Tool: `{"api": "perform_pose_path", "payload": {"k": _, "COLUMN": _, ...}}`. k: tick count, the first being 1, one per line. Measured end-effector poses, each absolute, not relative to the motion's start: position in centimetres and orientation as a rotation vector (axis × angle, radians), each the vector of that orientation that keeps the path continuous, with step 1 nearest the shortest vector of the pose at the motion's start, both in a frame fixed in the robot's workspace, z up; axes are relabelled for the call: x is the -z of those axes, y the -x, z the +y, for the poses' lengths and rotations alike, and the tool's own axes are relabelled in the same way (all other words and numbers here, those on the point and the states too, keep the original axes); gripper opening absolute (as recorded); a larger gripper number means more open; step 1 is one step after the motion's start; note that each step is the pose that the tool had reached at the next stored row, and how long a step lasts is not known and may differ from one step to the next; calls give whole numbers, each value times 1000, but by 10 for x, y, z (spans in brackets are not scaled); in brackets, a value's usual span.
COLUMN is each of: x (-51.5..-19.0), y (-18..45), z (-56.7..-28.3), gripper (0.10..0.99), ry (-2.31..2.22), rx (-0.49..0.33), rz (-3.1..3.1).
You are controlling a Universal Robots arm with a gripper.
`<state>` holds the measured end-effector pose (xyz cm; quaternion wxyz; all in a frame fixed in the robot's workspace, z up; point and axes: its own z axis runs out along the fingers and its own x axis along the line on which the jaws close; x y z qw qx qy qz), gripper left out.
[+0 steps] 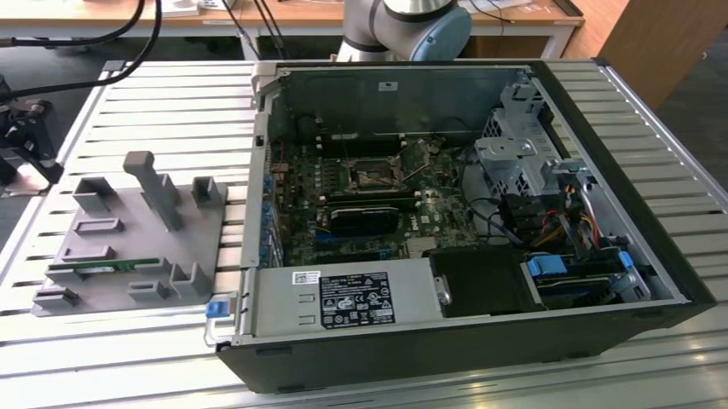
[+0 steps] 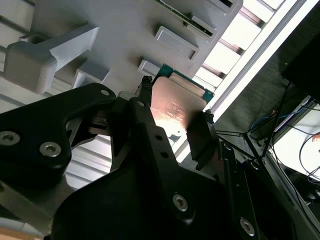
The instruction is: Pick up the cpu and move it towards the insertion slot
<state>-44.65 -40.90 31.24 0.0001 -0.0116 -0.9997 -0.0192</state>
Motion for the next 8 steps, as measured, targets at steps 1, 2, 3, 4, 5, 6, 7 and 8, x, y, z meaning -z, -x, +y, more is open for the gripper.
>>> {"api": "perform_pose_path", "payload": {"k": 1, "x": -313, "y": 446, "z": -409, "gripper": 529, "ry": 36, "rx": 60, "rz": -3141}}
{"api": "perform_pose_path", "payload": {"k": 2, "x": -314, "y": 446, "z": -409, "gripper": 529, "ry": 36, "rx": 60, "rz": -3141}}
{"api": "perform_pose_path", "payload": {"k": 3, "x": -314, "y": 446, "z": -409, "gripper": 529, "ry": 36, "rx": 60, "rz": -3141}}
{"api": "perform_pose_path", "payload": {"k": 4, "x": -315, "y": 447, "z": -409, "gripper": 529, "ry": 36, "rx": 60, "rz": -3141}}
{"api": "perform_pose_path", "payload": {"k": 5, "x": -315, "y": 447, "z": -409, "gripper": 529, "ry": 36, "rx": 60, "rz": -3141}}
{"api": "perform_pose_path", "payload": {"k": 6, "x": -316, "y": 446, "z": -409, "gripper": 529, "ry": 36, "rx": 60, "rz": -3141}}
{"api": "perform_pose_path", "payload": {"k": 7, "x": -316, "y": 446, "z": -409, "gripper": 529, "ry": 36, "rx": 60, "rz": -3141}}
{"api": "perform_pose_path", "payload": {"k": 8, "x": -317, "y": 447, "z": -409, "gripper": 529, "ry": 36, "rx": 60, "rz": -3141}}
